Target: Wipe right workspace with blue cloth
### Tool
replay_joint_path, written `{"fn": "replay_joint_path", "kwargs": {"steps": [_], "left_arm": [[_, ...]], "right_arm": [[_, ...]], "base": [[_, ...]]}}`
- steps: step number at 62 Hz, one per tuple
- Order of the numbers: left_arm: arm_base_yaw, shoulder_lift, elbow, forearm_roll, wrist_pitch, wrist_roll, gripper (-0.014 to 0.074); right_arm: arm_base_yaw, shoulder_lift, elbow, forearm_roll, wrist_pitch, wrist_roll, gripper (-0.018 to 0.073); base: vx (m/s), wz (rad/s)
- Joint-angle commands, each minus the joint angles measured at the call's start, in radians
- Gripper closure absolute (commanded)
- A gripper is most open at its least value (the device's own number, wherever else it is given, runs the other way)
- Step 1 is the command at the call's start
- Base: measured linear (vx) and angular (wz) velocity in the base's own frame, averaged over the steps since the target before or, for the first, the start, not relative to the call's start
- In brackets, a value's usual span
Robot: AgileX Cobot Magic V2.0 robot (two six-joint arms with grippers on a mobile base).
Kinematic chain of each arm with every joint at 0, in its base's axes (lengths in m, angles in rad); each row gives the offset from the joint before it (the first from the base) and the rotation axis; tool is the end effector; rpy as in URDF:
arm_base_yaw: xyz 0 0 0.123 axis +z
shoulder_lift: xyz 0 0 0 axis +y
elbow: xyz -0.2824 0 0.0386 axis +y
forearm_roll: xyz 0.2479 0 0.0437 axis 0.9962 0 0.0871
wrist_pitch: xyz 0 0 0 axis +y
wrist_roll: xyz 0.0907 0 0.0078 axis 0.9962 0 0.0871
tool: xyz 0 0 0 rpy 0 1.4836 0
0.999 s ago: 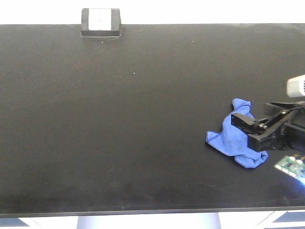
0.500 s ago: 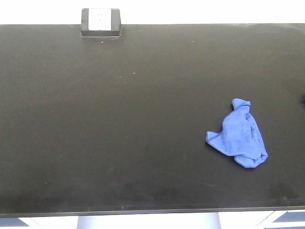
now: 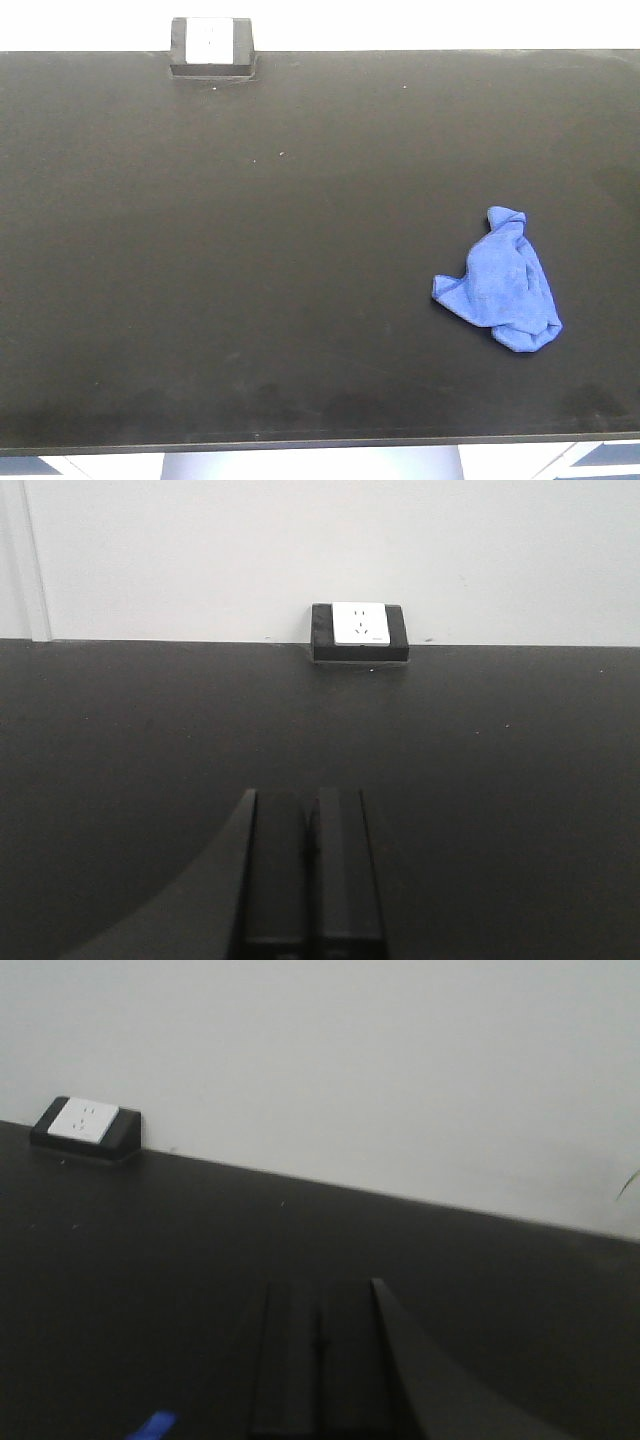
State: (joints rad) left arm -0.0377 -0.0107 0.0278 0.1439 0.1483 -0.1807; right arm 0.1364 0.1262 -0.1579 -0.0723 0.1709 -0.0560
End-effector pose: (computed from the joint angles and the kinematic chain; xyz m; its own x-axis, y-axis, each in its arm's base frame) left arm 0.0566 -0.0002 0.1909 -0.0771 -0.0355 -0.9964 0.0136 0.9992 -0.0366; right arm 0.0616 0.0073 0.2436 -0.0349 -0.1329 -0.9905 -0.1293 0.9834 -0.1274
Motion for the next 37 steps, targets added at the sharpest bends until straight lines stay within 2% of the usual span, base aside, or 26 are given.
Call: {"fn": "replay_joint_path", "kwargs": {"steps": [1,11,19,29,37], "left_arm": [[-0.005,-0.015,0.03,0.001,-0.08,-0.008,0.0602],[-0.005,-0.015,0.03,0.001,-0.08,-0.008,0.0602],[-0.005,-0.016,0.03,0.001,-0.08,-0.008,0.0602],[-0.005,-0.016,0.03,0.001,-0.08,-0.008,0.0602],[-0.005,-0.016,0.03,0.001,-0.08,-0.008,0.0602]], "right_arm": [[-0.006,-0.04,0.074,-0.029,-0.096,0.099,0.0564],[-0.006,-0.149,0.21,-0.004,-0.121,0.086,0.0564],[-0.018,-0.137,0.206,0.016,-0.077,0.088,0.0564],[-0.142,-0.145,0.207,0.044,-0.078,0.087,0.0564],[-0.207,-0.146,0.207,0.088,-0.078,0.087,0.0564]], "base": [[0.0,0.0],[0.0,0.0],[0.0,0.0],[0.0,0.0],[0.0,0.0]]}}
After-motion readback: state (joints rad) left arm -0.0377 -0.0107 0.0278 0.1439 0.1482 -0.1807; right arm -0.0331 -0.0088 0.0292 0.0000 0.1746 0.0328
